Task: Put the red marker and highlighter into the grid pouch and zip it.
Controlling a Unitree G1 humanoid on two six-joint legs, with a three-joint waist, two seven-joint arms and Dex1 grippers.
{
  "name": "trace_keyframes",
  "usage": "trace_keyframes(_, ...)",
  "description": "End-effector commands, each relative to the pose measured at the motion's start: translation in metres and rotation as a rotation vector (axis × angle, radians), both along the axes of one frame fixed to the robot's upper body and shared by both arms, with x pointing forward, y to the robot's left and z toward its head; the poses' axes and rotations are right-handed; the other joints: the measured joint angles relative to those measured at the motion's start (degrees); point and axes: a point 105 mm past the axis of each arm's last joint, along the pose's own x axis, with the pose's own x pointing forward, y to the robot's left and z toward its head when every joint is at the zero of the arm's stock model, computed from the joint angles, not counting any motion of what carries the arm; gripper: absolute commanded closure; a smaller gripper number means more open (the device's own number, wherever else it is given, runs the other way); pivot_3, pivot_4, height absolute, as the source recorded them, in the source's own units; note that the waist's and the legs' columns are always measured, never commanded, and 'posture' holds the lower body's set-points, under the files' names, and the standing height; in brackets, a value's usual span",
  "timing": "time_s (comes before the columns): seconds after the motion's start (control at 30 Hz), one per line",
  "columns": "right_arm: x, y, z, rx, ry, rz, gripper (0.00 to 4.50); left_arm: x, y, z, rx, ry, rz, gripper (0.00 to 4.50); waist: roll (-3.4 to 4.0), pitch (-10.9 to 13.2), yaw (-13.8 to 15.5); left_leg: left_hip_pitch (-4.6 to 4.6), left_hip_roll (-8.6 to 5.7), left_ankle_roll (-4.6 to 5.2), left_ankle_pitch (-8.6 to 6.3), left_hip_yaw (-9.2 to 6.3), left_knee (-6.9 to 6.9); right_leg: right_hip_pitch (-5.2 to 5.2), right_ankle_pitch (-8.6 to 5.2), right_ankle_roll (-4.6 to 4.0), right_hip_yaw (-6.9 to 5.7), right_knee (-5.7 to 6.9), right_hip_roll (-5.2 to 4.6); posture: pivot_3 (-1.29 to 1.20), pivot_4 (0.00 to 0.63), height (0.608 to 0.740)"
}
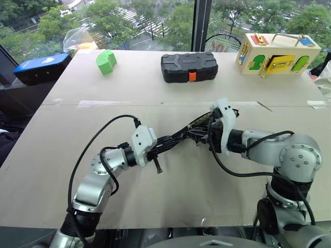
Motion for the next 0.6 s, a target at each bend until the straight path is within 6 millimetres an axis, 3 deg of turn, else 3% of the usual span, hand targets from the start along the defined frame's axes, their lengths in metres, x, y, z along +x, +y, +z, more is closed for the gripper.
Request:
trace_keyframes(0.03,0.008,-0.029,0.012,-0.049,-0.069,-0.09,4.43,0.006,0.008,0.011,0.023,-0.112,0.036,4.5,0.02,0.0,0.1,0.0,0.0,0.0,0.0,0.0,0.0,0.0,0.0,0.0,0.0,-0.01,0.0,0.0,0.15,0.74)
trace_keyframes(0.13,0.016,-0.071,0.023,-0.132,-0.113,-0.195,4.43,0.02,0.021,0.018,0.082,-0.227,0.108,4.5,0.07,0.0,0.5,-0.03,-0.04,0.05,-0.03,0.01,0.02,0.01,0.0,0.0,0.0,-0.11,-0.02,0.0,0.15,0.74)
trace_keyframes(0.33,0.018,-0.118,0.029,-0.223,-0.109,-0.301,4.43,0.03,0.038,0.005,0.211,-0.294,0.168,4.5,0.07,0.0,0.0,-0.03,0.04,0.12,-0.06,0.03,-0.07,0.0,0.0,0.0,-0.01,-0.17,0.0,0.0,0.15,0.74)
trace_keyframes(0.47,0.019,-0.126,0.03,-0.244,-0.108,-0.319,4.43,0.032,0.039,0.001,0.223,-0.306,0.171,4.5,0.07,0.0,0.0,-0.04,0.09,0.13,-0.07,0.03,-0.08,0.0,0.0,0.0,-0.05,-0.22,-0.01,0.0,0.15,0.74)
trace_keyframes(0.6,0.015,-0.11,0.032,-0.223,-0.121,-0.235,4.43,0.032,0.032,0.001,0.196,-0.299,0.164,4.5,0.07,0.0,0.1,-0.05,0.1,0.15,-0.08,0.06,-0.07,0.0,0.01,0.0,-0.04,-0.22,-0.07,0.0,0.15,0.74)
